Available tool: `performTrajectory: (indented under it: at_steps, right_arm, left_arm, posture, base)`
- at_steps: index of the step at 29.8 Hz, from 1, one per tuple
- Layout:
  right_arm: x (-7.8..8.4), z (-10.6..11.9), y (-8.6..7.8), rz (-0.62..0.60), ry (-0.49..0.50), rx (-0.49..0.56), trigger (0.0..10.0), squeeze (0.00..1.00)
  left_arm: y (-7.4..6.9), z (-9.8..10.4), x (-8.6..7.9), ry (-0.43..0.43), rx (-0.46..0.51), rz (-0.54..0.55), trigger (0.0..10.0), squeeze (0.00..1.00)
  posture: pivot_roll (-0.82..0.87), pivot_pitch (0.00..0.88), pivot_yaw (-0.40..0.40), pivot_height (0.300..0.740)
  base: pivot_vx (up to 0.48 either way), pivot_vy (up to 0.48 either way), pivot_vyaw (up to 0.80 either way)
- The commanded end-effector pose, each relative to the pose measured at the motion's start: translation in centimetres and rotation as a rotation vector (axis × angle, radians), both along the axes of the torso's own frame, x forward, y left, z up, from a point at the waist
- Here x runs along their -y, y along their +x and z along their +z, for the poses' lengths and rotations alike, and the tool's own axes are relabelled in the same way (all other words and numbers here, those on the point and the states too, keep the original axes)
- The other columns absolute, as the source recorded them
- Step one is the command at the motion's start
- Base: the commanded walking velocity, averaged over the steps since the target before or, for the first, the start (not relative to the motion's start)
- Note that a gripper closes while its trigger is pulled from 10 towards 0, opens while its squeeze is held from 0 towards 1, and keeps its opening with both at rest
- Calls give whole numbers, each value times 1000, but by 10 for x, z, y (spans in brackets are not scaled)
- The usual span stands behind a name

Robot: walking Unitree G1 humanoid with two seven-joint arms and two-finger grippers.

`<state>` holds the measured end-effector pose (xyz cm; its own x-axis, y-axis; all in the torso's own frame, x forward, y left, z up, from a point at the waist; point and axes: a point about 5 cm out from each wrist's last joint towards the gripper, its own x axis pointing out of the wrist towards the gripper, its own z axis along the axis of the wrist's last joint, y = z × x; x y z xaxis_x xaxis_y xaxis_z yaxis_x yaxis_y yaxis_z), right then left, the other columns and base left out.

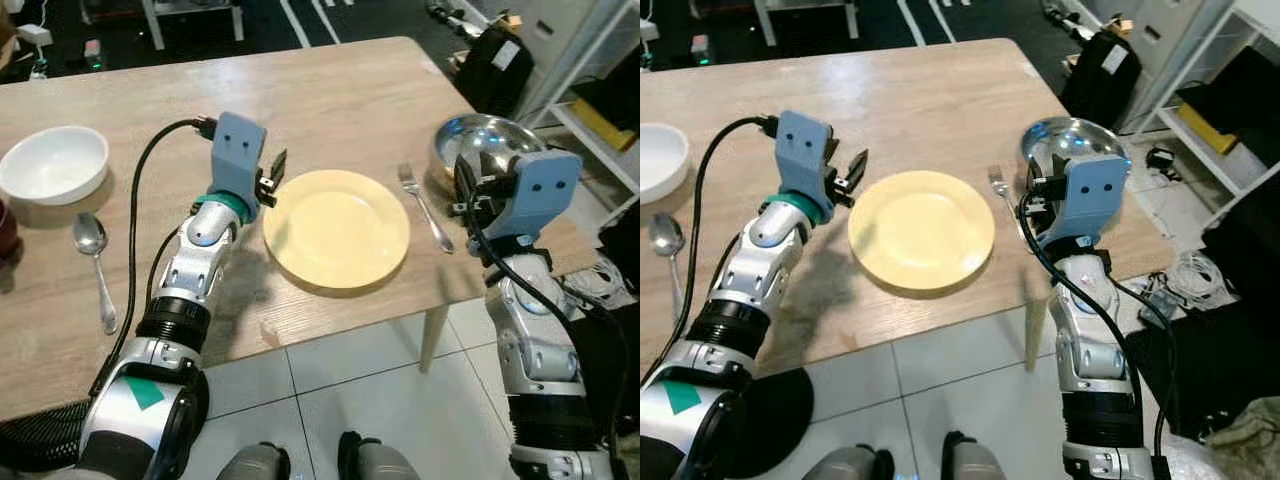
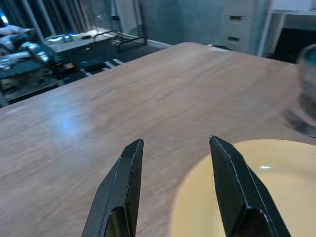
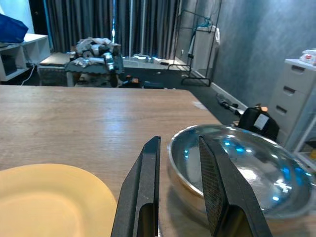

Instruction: Setting the table

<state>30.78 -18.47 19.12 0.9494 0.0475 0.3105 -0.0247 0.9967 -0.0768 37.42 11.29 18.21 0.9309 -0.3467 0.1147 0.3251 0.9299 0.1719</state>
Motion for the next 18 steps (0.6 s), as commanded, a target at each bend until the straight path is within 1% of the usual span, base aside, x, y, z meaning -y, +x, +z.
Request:
performTrajectory:
  at_steps: [1,4,7,9,11,12,13,16,17,18]
  right_arm:
    - [3,-6,-2,-17,7,-26,10000,0]
    - [4,-7,-3,-19,6,-30,10000,0]
    - [4,-8,-3,-19,6,-32,10000,0]
    - [5,-11,-5,-22,8,-42,10000,0]
    - [5,-13,-8,-24,10,-50,10000,0]
    - [5,-13,-8,-24,10,-50,10000,0]
    - [6,-14,-9,-24,10,-53,10000,0]
    - [6,-14,-9,-24,10,-54,10000,0]
    - [5,-14,-9,-23,9,-55,10000,0]
    - [5,-15,-11,-20,6,-61,10000,0]
  left_arm:
    - [-4,-7,0,14,-30,-45,10000,0]
    - [-7,-9,-5,24,-42,-73,10000,0]
    - [-7,-10,-10,15,-57,-72,10000,0]
    - [-5,-14,-24,-41,-115,-27,10000,0]
    - [-5,-20,-33,-95,-173,8,10000,0]
    - [-5,-20,-33,-95,-173,8,10000,0]
    - [-6,-23,-35,-119,-204,11,10000,0]
    - [-6,-23,-35,-123,-209,10,10000,0]
    - [-7,-25,-35,-148,-228,-3,10000,0]
    - [-11,-30,-36,-231,-279,-34,10000,0]
  posture:
    - [84,0,46,740]
    - [88,0,44,740]
    - [89,0,43,740]
    - [96,0,34,740]
    - [97,0,28,740]
    - [97,0,28,740]
    - [97,0,27,740]
    - [97,0,27,740]
    - [96,2,25,740]
    - [92,13,17,740]
  base:
    - [0,0,0]
    - [0,0,0]
    - [0,0,0]
    - [0,0,0]
    - [0,0,0]
    - [0,0,0]
    - [0,0,0]
    - [0,0,0]
    - [0,0,0]
    - [0,0,0]
